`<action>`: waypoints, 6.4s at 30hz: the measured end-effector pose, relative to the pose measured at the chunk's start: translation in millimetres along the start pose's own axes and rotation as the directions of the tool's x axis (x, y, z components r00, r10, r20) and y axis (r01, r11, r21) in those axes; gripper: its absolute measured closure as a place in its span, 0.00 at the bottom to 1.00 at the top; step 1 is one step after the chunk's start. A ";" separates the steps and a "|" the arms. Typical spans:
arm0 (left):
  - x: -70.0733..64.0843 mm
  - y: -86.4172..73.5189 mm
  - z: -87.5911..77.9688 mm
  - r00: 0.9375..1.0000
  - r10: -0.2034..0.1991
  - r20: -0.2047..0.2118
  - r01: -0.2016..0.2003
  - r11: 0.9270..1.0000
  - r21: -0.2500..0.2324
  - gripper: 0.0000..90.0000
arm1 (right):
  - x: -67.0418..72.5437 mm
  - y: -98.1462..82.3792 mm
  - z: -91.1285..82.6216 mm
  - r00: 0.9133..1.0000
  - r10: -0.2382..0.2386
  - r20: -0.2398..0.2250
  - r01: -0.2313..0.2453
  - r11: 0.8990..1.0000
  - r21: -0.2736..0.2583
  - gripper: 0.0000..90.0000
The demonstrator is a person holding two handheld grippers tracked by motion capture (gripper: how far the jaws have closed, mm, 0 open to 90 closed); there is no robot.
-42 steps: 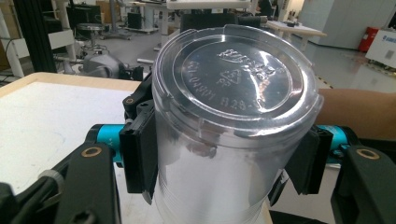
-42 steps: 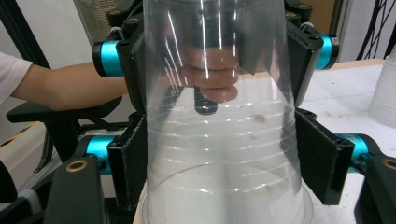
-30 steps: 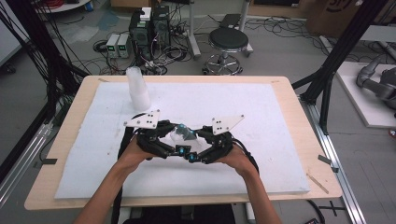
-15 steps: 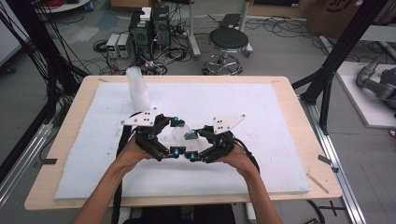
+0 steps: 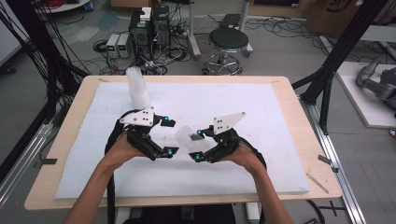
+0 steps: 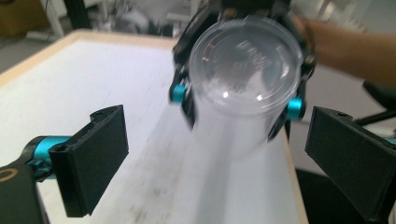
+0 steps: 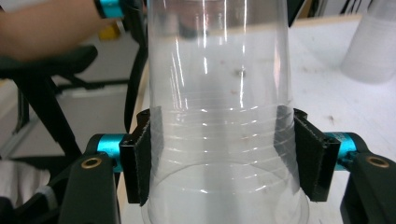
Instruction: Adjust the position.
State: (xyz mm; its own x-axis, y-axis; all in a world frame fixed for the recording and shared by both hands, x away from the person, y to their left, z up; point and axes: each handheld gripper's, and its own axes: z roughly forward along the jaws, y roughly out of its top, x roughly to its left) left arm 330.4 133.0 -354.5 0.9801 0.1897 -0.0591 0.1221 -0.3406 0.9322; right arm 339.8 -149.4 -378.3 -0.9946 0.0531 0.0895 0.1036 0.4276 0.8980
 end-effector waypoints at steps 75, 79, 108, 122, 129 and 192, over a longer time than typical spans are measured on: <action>-1.2 30.1 54.1 0.992 0.003 0.130 -0.076 0.821 0.565 0.35 | -1.8 45.4 19.4 0.998 -0.055 -0.033 0.063 0.763 0.643 0.37; -0.7 31.6 56.2 0.990 0.009 0.137 -0.089 0.803 0.589 0.35 | -1.8 45.4 20.7 0.998 -0.053 -0.035 0.063 0.760 0.647 0.37; -0.3 34.0 54.6 0.989 0.017 0.147 -0.099 0.815 0.570 0.47 | -3.7 44.3 21.4 0.999 -0.040 -0.036 0.054 0.758 0.650 0.31; 1.4 28.5 50.9 0.993 0.012 0.119 -0.077 0.825 0.559 0.47 | -6.9 47.6 15.6 0.999 -0.017 -0.027 0.029 0.806 0.591 0.23; 0.8 28.7 46.6 0.993 0.017 0.121 -0.082 0.829 0.553 0.47 | -7.3 51.1 8.0 0.999 -0.034 -0.022 0.040 0.840 0.541 0.22; -13.3 -27.8 8.5 0.999 -0.030 0.043 0.035 0.991 -0.127 0.46 | 1.3 -0.4 -49.0 0.998 0.059 0.016 -0.056 0.990 -0.127 0.21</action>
State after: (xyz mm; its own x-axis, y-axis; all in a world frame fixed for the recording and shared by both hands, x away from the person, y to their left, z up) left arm 315.3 132.2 -382.6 0.9818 0.1602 -0.1023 0.1357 -0.2139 0.9674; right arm 338.0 -193.7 -357.4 -0.9865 0.0930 0.1349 0.1572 0.3054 0.9391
